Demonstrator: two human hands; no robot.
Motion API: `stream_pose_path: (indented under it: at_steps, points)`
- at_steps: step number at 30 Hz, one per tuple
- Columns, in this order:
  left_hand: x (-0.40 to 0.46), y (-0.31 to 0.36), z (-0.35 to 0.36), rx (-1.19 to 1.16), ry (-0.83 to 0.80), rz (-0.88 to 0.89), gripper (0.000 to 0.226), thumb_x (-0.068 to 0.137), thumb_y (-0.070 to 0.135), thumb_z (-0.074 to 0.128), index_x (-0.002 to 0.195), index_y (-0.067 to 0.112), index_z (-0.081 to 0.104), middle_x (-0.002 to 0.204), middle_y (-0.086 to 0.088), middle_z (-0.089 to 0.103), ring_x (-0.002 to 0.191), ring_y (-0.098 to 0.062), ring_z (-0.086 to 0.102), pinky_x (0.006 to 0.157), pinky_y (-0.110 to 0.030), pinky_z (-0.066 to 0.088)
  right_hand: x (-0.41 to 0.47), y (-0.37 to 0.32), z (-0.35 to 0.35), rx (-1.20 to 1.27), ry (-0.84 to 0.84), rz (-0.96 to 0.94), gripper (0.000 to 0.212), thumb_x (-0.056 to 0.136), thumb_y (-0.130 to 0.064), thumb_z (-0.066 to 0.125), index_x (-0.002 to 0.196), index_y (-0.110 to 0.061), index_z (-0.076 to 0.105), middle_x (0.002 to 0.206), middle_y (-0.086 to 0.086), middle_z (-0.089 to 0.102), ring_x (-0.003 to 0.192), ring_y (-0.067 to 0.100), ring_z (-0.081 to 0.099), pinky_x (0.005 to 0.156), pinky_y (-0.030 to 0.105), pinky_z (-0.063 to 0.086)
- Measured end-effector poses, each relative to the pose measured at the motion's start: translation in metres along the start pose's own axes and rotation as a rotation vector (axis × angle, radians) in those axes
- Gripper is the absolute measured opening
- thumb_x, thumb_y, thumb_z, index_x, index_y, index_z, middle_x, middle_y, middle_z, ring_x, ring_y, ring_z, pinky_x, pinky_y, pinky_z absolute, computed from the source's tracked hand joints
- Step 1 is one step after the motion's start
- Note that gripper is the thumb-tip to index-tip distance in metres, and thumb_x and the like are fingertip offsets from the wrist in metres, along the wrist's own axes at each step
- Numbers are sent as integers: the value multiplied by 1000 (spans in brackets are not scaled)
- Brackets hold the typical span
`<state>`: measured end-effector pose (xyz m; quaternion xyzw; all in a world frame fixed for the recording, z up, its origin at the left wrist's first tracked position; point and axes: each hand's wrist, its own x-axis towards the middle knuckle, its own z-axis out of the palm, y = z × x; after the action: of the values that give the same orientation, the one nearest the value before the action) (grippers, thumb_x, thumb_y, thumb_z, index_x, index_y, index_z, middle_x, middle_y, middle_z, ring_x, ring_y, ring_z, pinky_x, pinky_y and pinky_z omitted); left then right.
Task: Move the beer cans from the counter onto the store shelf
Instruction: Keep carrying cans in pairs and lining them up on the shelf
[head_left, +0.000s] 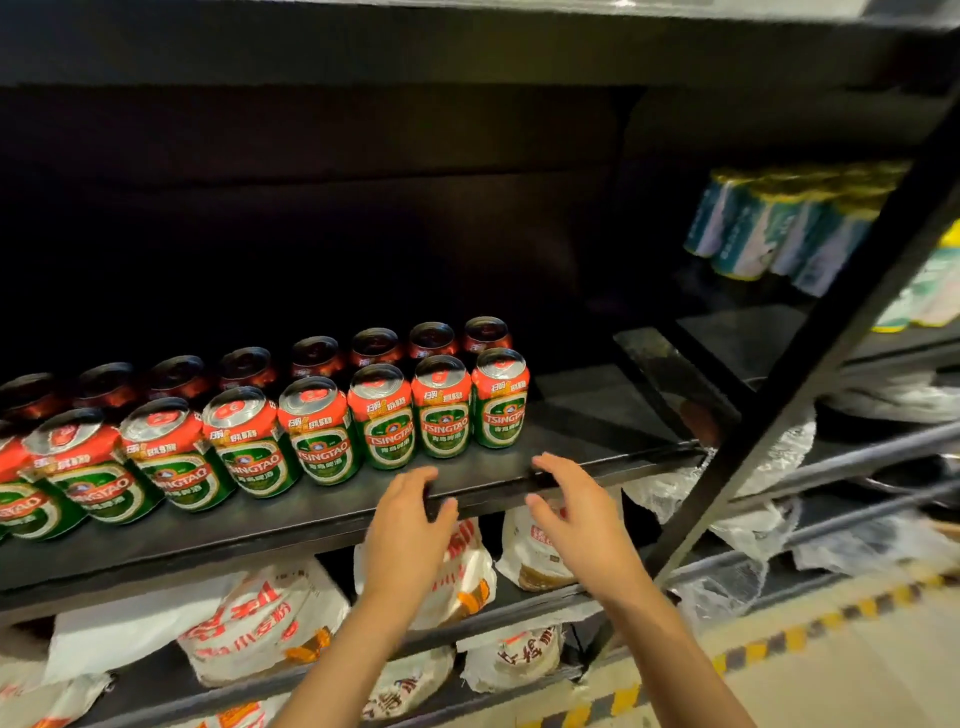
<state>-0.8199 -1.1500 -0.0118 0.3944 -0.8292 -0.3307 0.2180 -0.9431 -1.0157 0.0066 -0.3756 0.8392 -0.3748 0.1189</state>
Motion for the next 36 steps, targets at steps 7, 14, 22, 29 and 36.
stream_pose_path:
  at_steps: [7, 14, 22, 29, 36]
  points:
    - [-45, -5, -47, 206, -419, 376, 41, 90, 34, 57, 130, 26, 50, 130, 5, 54, 117, -14, 51, 91, -27, 41, -141, -13, -6, -285, 179, 145, 43, 94, -31, 52, 137, -28, 43, 132, -13, 48, 123, 11, 45, 99, 26, 37]
    - [-147, 9, -45, 175, -762, 771, 46, 92, 36, 53, 136, 27, 43, 134, 11, 46, 115, -11, 51, 83, -20, 37, -346, -35, 25, -315, 397, 573, 44, 95, -37, 50, 138, -27, 43, 145, -10, 40, 134, 10, 35, 112, 26, 23]
    - [-351, 34, -40, 134, -1245, 1363, 51, 93, 48, 42, 140, 29, 35, 144, 14, 37, 130, -6, 37, 98, -15, 26, -617, -129, 90, -297, 794, 1260, 43, 92, -36, 56, 133, -27, 48, 138, -11, 48, 128, 9, 43, 101, 19, 30]
    - [-559, 21, -90, 19, -1490, 1669, 49, 96, 45, 41, 142, 32, 32, 147, 14, 34, 134, -5, 32, 107, -19, 24, -781, -224, 148, -258, 1008, 1628, 43, 95, -41, 48, 136, -34, 40, 143, -16, 40, 130, 7, 38, 106, 22, 31]
    - [-772, -6, -151, -78, -1719, 1781, 51, 94, 40, 48, 142, 35, 31, 146, 17, 35, 131, -3, 34, 99, -15, 27, -947, -304, 203, -214, 1114, 1858, 41, 95, -44, 47, 135, -37, 39, 142, -19, 40, 129, 6, 38, 101, 19, 29]
